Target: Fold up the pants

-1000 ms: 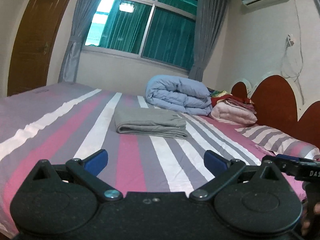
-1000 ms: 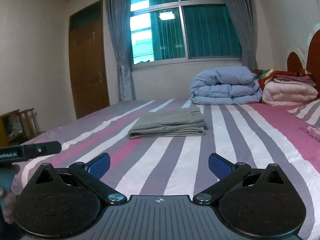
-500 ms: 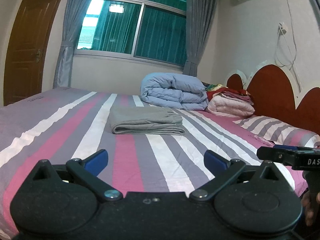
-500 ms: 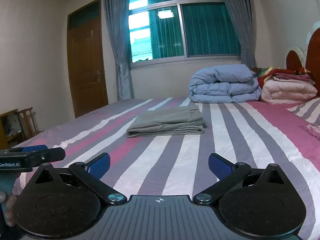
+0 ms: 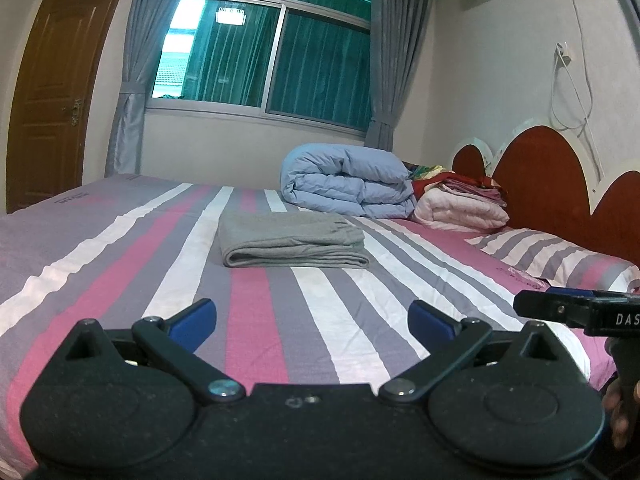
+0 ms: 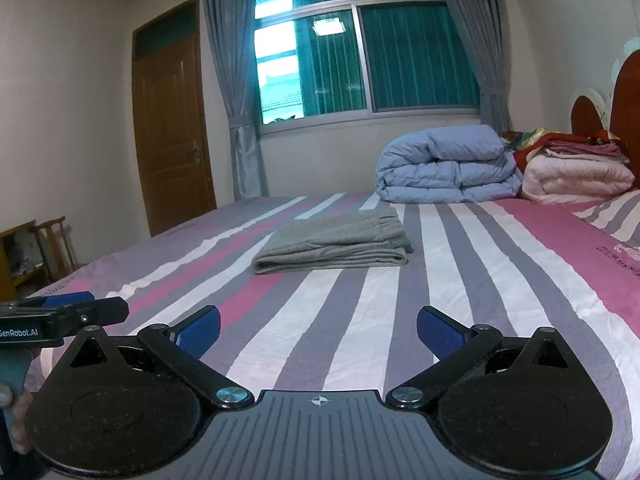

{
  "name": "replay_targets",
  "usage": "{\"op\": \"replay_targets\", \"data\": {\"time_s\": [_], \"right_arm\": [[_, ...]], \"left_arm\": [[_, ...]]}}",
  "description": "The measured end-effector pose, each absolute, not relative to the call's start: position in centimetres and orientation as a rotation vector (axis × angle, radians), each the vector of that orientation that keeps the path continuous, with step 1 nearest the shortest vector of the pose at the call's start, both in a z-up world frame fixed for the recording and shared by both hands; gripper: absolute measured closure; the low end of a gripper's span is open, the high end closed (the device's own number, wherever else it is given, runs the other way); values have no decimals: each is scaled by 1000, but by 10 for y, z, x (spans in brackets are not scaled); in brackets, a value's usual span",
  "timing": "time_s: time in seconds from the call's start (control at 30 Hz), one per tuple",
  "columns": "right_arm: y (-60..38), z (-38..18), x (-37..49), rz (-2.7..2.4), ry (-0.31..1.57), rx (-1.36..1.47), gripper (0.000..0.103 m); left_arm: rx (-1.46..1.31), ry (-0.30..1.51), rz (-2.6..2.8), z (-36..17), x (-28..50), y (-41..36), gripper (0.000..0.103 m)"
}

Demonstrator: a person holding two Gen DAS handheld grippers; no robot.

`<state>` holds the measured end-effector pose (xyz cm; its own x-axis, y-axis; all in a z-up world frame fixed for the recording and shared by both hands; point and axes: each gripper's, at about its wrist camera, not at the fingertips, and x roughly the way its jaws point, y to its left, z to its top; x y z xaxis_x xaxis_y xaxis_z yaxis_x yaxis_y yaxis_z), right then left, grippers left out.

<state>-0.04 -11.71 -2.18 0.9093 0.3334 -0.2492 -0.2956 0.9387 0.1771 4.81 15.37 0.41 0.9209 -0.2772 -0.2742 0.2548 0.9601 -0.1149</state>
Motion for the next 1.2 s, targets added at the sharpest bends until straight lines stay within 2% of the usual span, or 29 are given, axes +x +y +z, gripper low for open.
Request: {"op": "replay_targets", "data": {"time_s": [1.2], "right_arm": [[-121, -23, -3, 323, 282, 143, 0]], "left_arm": [[-70, 293, -287, 3, 48, 160, 6]]}}
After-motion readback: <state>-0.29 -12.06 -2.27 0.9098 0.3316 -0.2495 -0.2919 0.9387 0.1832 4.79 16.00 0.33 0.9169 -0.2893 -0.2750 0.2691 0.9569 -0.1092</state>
